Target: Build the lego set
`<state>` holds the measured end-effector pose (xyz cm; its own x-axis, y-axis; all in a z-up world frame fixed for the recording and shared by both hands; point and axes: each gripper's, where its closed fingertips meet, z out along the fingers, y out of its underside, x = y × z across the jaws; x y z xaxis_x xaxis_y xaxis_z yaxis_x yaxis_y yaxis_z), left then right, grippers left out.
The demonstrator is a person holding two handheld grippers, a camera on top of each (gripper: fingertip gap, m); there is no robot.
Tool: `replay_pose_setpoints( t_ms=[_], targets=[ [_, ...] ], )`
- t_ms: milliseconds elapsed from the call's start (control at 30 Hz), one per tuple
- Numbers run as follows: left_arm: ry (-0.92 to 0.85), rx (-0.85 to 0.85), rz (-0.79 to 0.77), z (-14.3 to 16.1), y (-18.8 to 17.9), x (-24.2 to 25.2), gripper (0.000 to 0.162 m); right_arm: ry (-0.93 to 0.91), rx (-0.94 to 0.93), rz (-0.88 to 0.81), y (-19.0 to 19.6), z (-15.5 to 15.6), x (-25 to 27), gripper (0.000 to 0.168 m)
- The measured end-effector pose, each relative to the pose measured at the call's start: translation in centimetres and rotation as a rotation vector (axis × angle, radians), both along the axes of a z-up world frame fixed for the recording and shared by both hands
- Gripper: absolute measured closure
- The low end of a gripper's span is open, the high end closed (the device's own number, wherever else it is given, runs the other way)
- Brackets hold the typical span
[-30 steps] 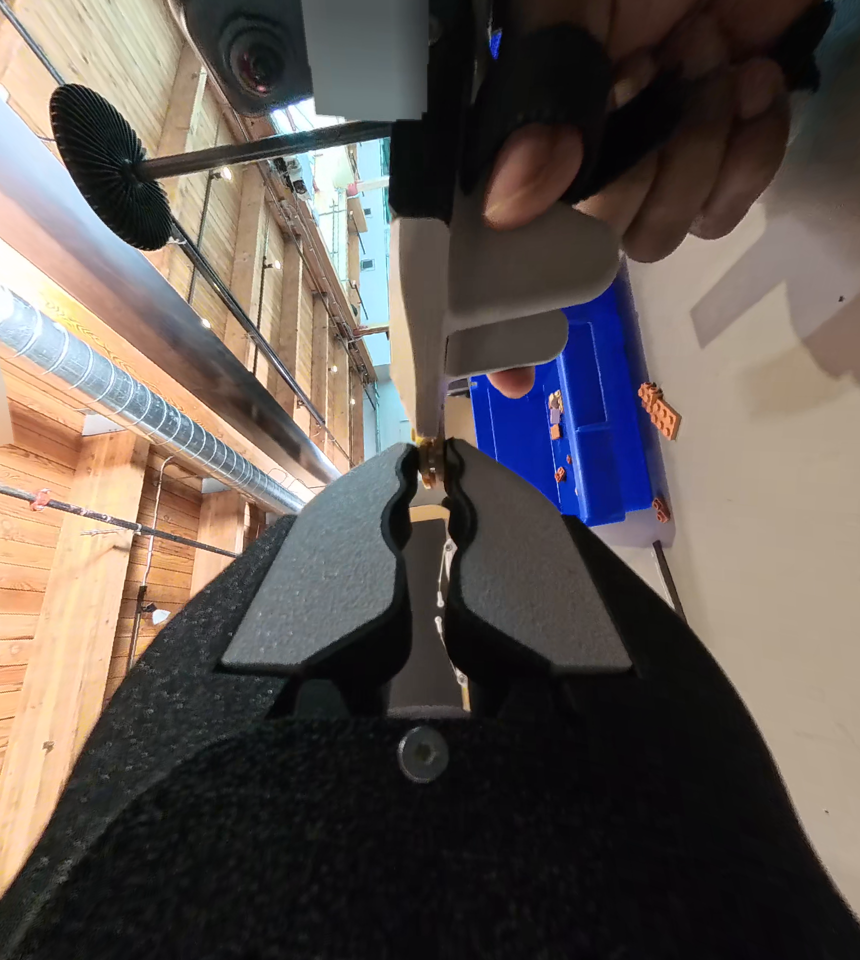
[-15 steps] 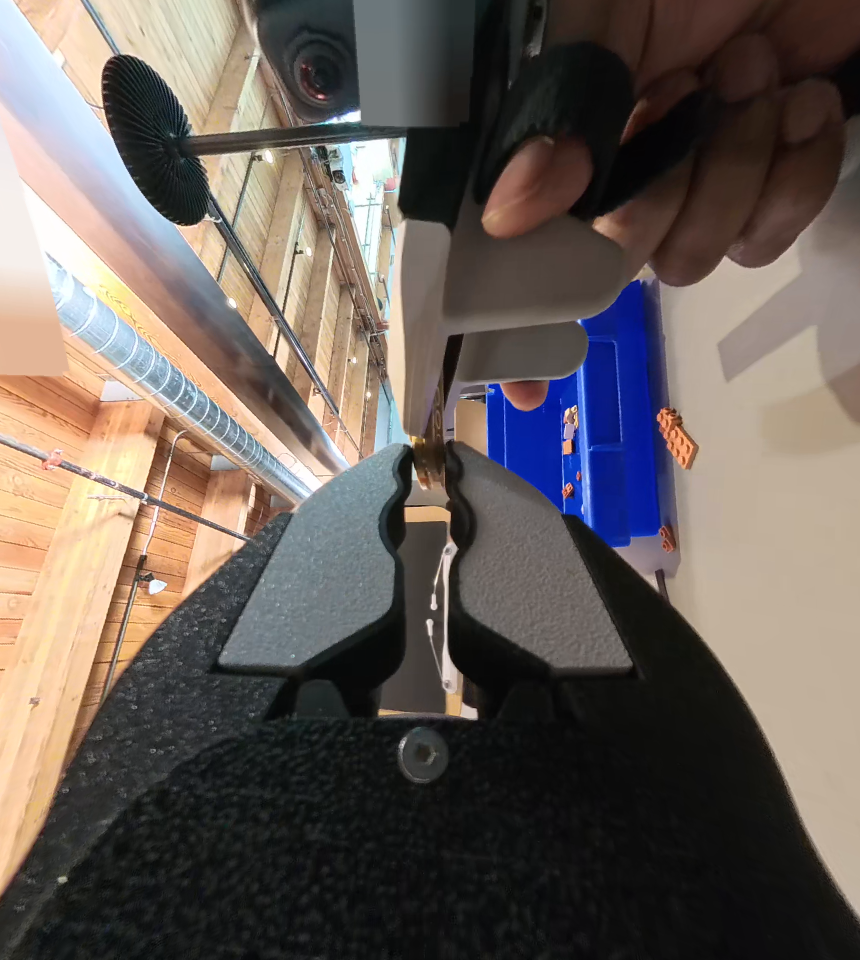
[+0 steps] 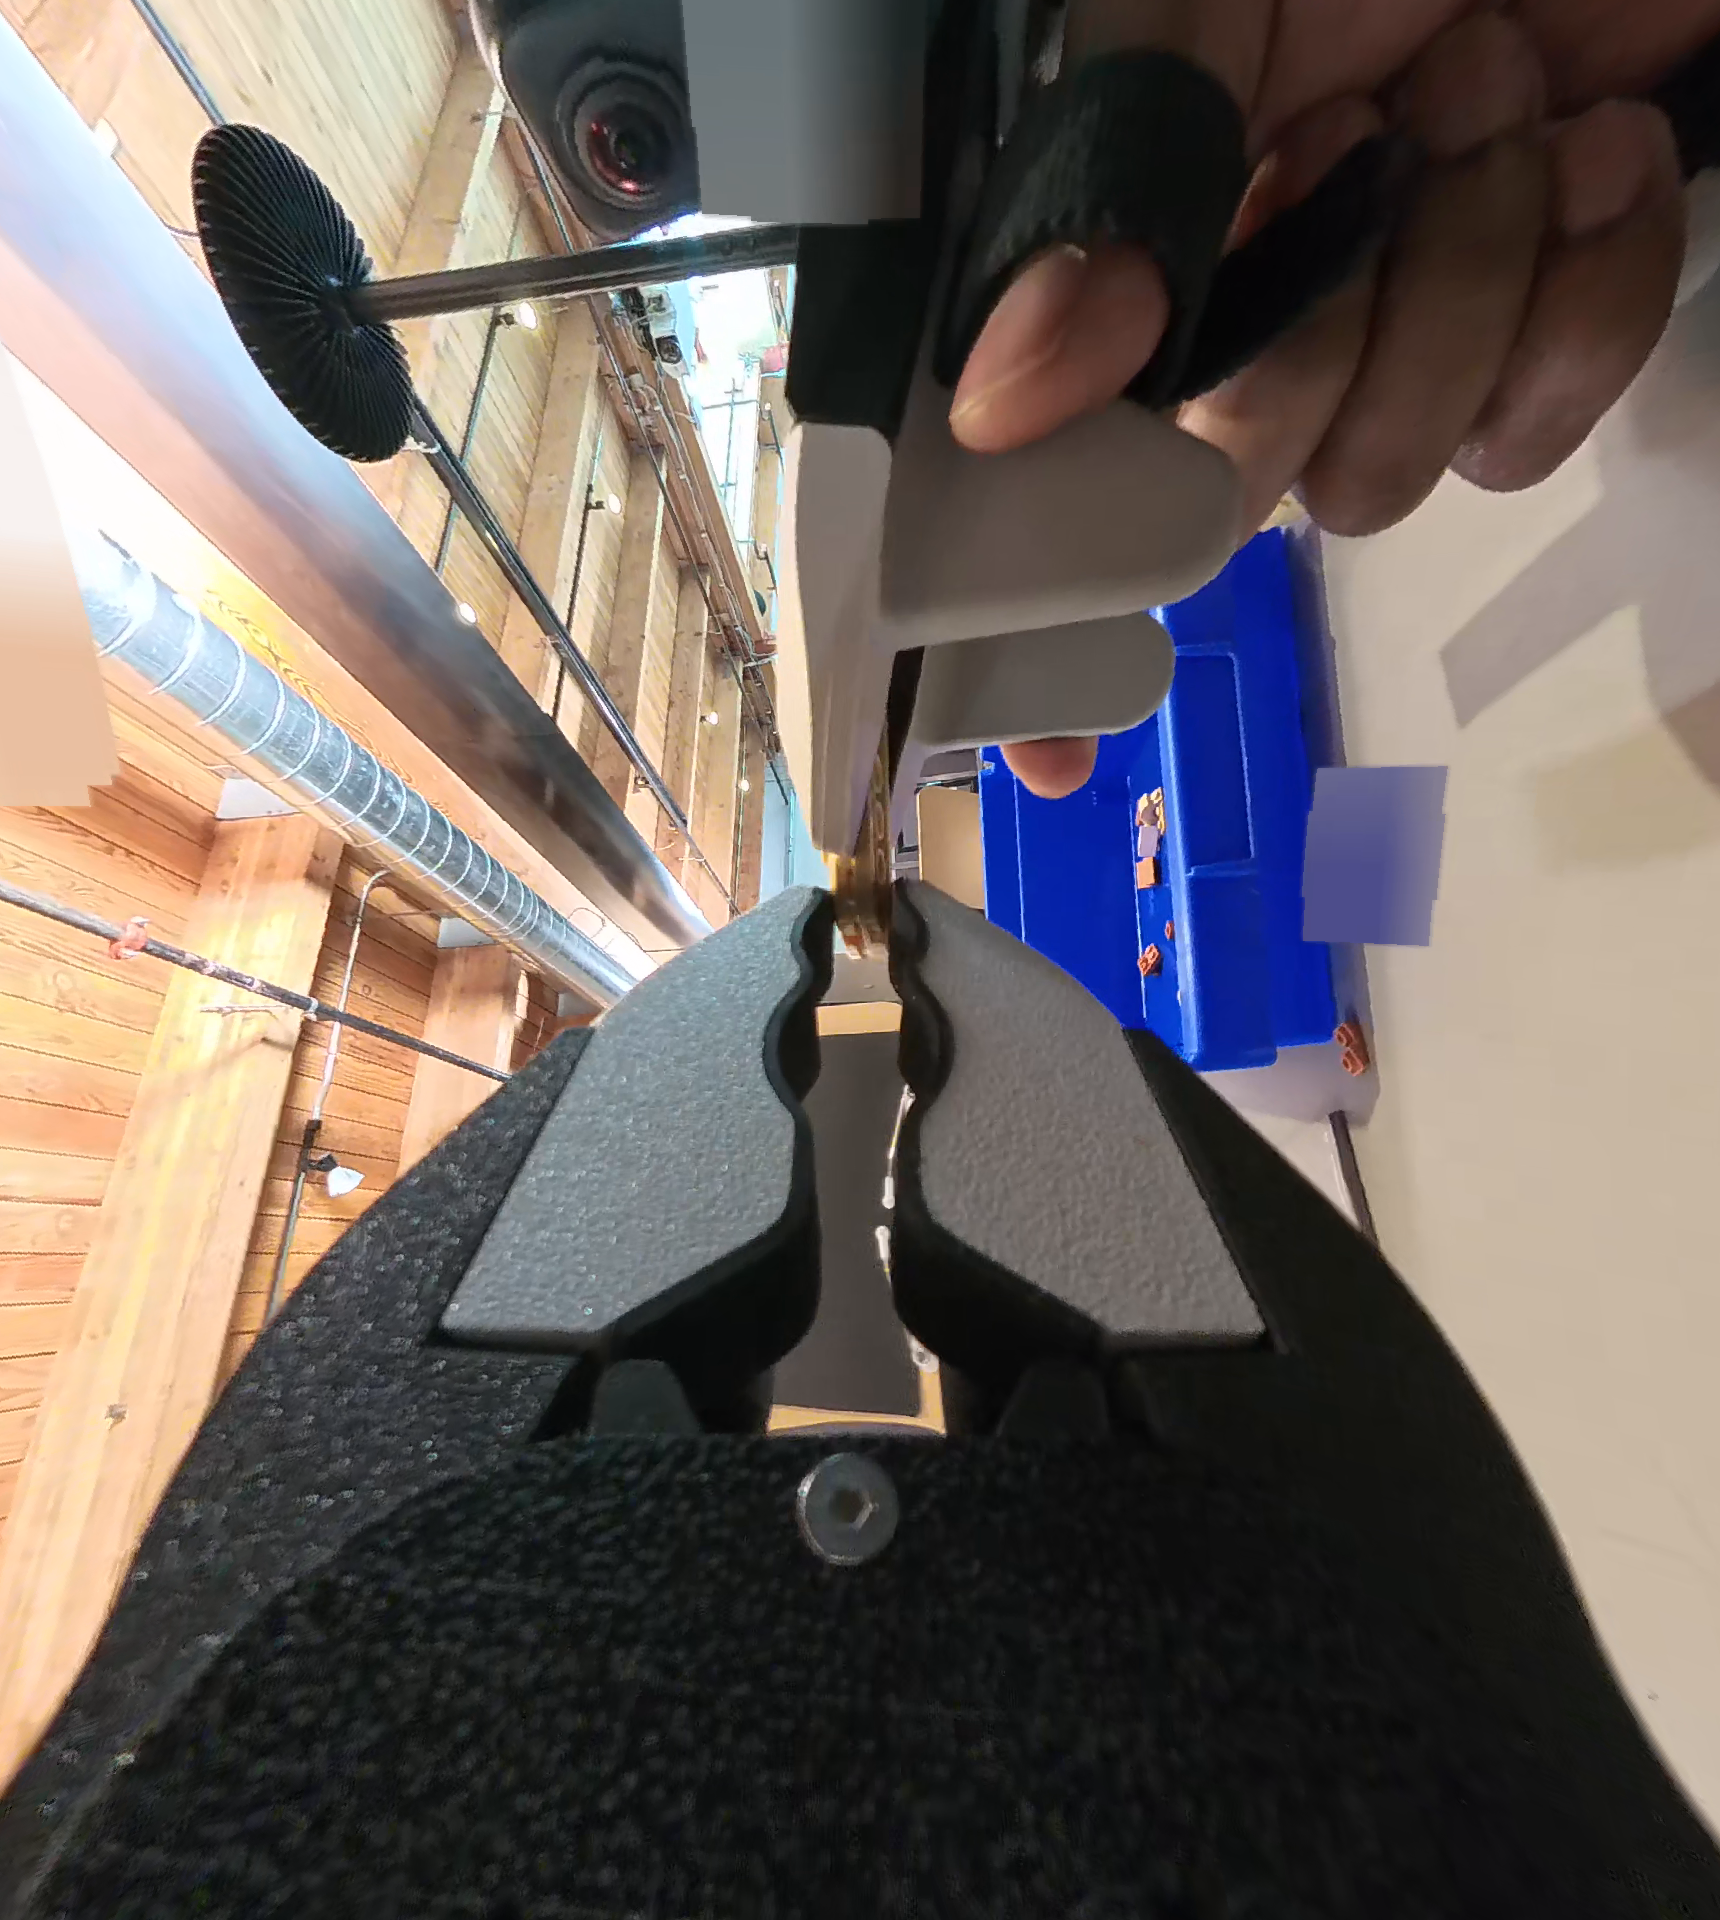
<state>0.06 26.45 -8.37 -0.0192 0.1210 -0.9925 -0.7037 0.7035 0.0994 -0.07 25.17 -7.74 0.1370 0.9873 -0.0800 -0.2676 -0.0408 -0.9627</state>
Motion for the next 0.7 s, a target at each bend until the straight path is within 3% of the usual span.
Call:
replay_pose_setpoints(
  t_ms=[367,567,700],
  targets=[
    [0.068,-0.012,0.018,-0.18,0.14,-0.08,0.154,-0.004,-0.013,0.004,0.10,-0.26,-0.10,0.148],
    [-0.006,-0.051,0.013,-0.12,0.51,0.08,0.153,0.009,-0.051,0.017,0.42,-0.11,0.05,0.148],
    [-0.110,-0.135,0.012,0.17,0.79,-0.78,0.142,0.020,-0.087,0.012,0.99,-0.15,0.27,0.148]
  ],
)
